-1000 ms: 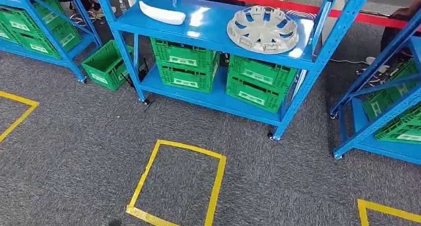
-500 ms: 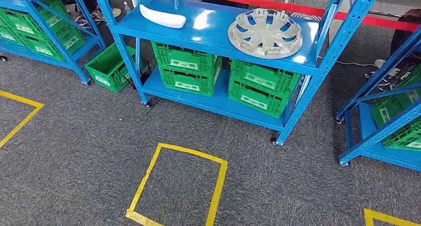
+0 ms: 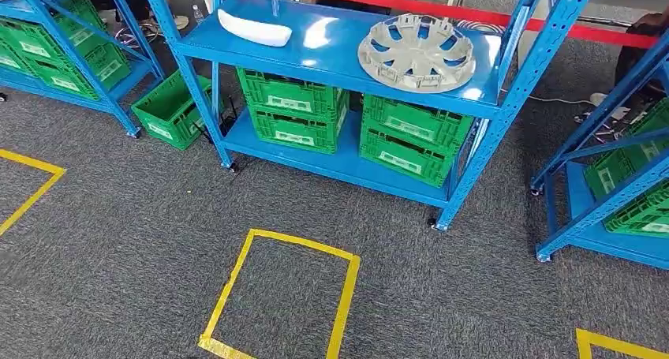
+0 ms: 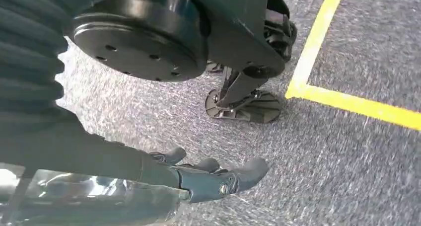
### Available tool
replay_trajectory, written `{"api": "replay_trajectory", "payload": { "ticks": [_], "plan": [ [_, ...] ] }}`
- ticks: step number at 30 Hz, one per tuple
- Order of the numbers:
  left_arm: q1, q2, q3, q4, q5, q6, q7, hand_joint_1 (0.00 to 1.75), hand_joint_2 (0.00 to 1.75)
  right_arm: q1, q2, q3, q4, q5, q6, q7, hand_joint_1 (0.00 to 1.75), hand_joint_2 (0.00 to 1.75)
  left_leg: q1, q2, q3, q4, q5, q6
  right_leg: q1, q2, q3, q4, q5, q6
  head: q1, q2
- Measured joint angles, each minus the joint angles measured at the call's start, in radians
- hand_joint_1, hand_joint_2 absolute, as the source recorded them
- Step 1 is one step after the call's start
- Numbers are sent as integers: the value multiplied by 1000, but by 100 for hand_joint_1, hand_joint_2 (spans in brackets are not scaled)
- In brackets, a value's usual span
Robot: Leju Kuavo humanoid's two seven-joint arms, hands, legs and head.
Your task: Take the parts from the cabinet and place them on the table.
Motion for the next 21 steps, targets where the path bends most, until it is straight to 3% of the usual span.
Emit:
{"api": "replay_trajectory", "payload": {
  "ticks": [1, 2, 16, 21],
  "plan": [
    [-6, 2, -15, 5, 11, 5, -2, 0, 0, -5, -3, 28, 1, -13, -3, 2, 0, 175, -1, 0, 0, 0, 0, 0, -1, 0, 0, 0, 0, 0, 0, 0],
    [-12, 3, -26, 8, 19, 9, -2, 0, 0, -10, -7, 58, 3, -28, -6, 2, 0, 0, -2, 0, 0, 0, 0, 0, -1, 0, 0, 0, 0, 0, 0, 0],
    [-105, 28, -231, 58, 154, 71, -11, 0, 0, -84, -56, 472, 53, -233, -79, 21, 0, 0, -4, 0, 1, 0, 0, 0, -4, 0, 1, 0, 0, 0, 0, 0],
    [-134, 34, -297, 70, 185, 82, -11, 0, 0, -138, -91, 606, 70, -262, -136, 40, 0, 0, -4, 0, 1, 0, 0, 0, -4, 0, 2, 0, 1, 1, 0, 0]
  ]
}}
